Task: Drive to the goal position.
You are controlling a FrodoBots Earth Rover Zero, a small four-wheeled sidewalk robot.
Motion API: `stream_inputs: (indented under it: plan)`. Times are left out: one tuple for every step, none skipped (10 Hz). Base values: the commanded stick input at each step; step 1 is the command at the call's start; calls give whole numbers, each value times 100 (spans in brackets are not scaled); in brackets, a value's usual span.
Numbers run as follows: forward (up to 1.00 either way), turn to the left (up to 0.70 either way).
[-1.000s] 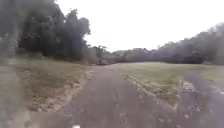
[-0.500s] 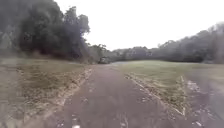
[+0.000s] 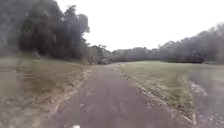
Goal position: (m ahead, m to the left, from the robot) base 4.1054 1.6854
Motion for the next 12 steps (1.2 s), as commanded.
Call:
stream_inputs:
  plan:
    - [45,0]
    - [45,0]
    - [45,0]
    - [45,0]
    - [45,0]
    - [45,0]
    - [45,0]
    - [45,0]
    - [45,0]
    - [45,0]
    - [45,0]
    - [45,0]
